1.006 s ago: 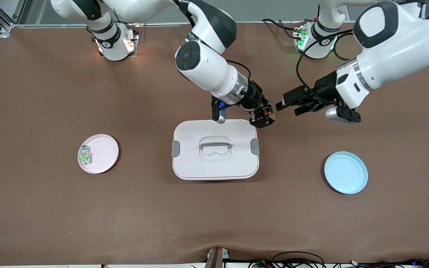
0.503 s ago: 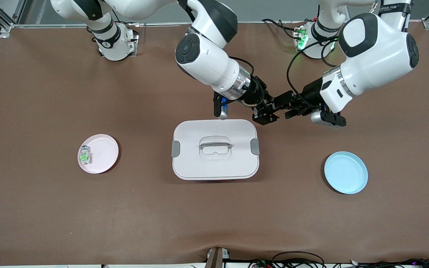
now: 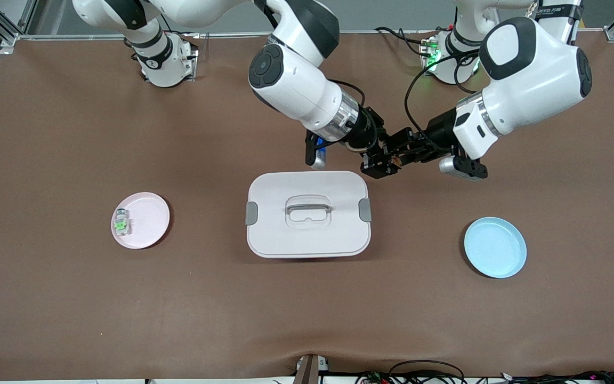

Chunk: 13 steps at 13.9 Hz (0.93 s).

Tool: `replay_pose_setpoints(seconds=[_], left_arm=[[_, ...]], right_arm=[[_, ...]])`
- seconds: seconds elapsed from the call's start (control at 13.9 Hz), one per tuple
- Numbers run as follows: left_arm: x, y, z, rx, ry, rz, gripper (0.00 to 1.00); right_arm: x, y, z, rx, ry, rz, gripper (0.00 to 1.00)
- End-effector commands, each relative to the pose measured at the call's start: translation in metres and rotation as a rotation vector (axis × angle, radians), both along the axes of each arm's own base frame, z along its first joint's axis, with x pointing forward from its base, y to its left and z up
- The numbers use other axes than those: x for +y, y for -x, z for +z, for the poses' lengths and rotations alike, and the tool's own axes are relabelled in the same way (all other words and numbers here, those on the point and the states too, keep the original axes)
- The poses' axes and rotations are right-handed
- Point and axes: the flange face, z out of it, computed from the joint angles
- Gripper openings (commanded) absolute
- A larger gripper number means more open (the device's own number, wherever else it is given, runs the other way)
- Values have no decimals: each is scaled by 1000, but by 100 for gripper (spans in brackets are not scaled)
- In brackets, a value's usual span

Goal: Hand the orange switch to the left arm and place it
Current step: 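Hold the switch above the box while the left gripper grasps it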

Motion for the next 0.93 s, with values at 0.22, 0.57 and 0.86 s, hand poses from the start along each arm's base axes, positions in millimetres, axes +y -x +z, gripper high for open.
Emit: replay_pose_setpoints(seconds=[0.22, 0.57, 0.86], left_arm=[[4, 7, -2, -11, -14, -18, 0], [13, 4, -4, -21, -21, -35, 0], [41, -2, -12, -54, -114, -132, 0]], right_arm=[[-2, -7, 12, 2, -37, -22, 0], [-2, -7, 13, -6, -43, -26, 52], [-2, -8, 15, -12, -50, -34, 100]])
